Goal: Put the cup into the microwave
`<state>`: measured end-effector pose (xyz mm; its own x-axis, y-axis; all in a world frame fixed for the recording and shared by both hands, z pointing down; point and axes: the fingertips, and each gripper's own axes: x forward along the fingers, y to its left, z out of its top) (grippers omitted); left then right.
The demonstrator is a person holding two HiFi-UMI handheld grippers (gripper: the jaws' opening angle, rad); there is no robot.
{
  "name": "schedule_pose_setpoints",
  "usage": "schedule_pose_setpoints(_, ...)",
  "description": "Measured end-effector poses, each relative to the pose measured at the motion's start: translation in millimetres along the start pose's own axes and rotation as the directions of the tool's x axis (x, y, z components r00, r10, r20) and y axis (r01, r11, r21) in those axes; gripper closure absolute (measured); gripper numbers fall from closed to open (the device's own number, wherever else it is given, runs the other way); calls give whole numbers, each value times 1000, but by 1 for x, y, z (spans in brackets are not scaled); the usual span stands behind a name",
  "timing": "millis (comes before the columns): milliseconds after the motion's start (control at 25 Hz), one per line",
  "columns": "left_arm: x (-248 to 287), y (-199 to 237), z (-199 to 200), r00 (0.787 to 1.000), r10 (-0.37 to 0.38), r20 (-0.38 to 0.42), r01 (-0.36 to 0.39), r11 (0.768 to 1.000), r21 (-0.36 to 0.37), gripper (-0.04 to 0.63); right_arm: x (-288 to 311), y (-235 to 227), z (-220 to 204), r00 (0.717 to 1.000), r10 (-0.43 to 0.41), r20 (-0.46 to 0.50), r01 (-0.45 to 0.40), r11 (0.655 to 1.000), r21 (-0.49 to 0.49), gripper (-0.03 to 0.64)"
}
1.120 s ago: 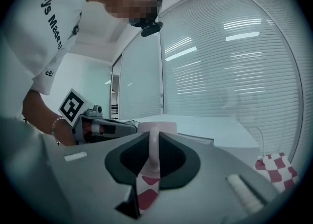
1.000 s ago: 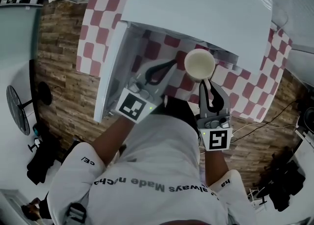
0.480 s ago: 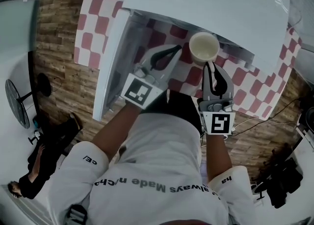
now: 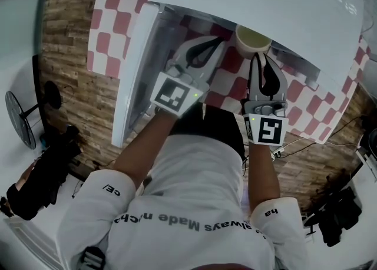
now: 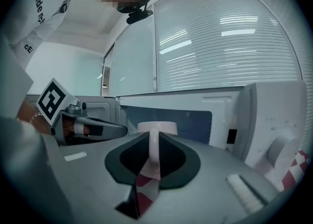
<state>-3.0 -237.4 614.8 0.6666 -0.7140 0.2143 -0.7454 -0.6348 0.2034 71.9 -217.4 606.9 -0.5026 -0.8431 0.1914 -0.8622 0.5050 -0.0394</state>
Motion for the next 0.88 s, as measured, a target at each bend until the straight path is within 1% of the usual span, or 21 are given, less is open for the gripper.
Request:
schedule_pose_setpoints(320,21,24,-4,1000,20,5,-20,1000,16,591,26,-7,-7,1000,-13,6,13,1000,-8,580)
schedule_pose_setpoints(880,42,45,-9,999,52,14,-52,998,31,591,58,-17,-19,999,-25,20,25,1000,8,578)
